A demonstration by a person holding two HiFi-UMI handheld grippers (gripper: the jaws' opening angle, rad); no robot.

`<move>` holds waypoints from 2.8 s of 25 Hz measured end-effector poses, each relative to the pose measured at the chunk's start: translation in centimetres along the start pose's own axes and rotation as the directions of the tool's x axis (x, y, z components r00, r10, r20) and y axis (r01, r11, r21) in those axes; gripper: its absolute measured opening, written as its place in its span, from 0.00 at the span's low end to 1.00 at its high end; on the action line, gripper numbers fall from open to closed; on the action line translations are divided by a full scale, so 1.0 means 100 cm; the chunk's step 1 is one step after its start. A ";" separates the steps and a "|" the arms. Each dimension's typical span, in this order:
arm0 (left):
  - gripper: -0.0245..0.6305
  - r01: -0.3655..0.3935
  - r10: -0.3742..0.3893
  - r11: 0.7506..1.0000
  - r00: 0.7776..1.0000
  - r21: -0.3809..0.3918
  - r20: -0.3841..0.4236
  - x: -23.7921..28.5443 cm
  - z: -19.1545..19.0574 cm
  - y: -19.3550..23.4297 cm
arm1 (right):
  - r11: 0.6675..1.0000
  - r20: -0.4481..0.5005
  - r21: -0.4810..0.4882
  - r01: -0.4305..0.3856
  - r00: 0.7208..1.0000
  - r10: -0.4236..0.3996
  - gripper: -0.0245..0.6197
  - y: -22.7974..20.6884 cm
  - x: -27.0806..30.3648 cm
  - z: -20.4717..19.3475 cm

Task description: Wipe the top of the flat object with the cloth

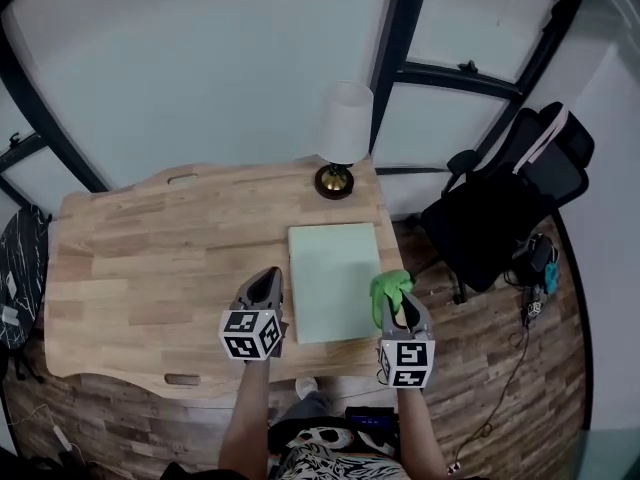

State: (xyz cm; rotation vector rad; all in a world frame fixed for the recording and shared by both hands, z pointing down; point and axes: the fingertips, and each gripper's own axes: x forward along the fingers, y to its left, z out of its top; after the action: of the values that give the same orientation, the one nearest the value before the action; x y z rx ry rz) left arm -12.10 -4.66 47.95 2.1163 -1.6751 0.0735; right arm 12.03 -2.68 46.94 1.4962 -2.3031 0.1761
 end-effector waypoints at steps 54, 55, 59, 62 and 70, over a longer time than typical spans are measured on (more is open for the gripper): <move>0.18 0.063 -0.108 0.986 0.946 -0.156 -0.305 0.112 -0.099 0.044 | 0.996 -0.213 0.049 -0.072 0.974 0.081 0.18 -0.023 0.176 -0.040; 0.19 0.060 -0.106 0.986 0.945 -0.153 -0.310 0.112 -0.099 0.044 | 0.996 -0.211 0.047 -0.072 0.974 0.081 0.18 -0.024 0.178 -0.040; 0.22 0.054 -0.098 0.989 0.940 -0.141 -0.326 0.111 -0.099 0.046 | 0.997 -0.210 0.036 -0.068 0.975 0.074 0.18 -0.027 0.186 -0.040; 0.22 0.063 -0.112 0.986 0.935 -0.153 -0.337 0.108 -0.101 0.046 | 0.997 -0.202 0.035 -0.064 0.977 0.070 0.18 -0.029 0.191 -0.037; 0.22 0.092 -0.162 0.975 0.919 -0.202 -0.360 0.098 -0.109 0.043 | 0.998 -0.206 0.023 -0.058 0.977 0.062 0.18 -0.032 0.205 -0.038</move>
State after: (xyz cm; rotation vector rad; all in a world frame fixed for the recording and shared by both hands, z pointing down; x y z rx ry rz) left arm -11.06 -10.39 62.07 1.9235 -1.2682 0.2591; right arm 8.56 -20.37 57.99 1.3482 -2.1861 0.3513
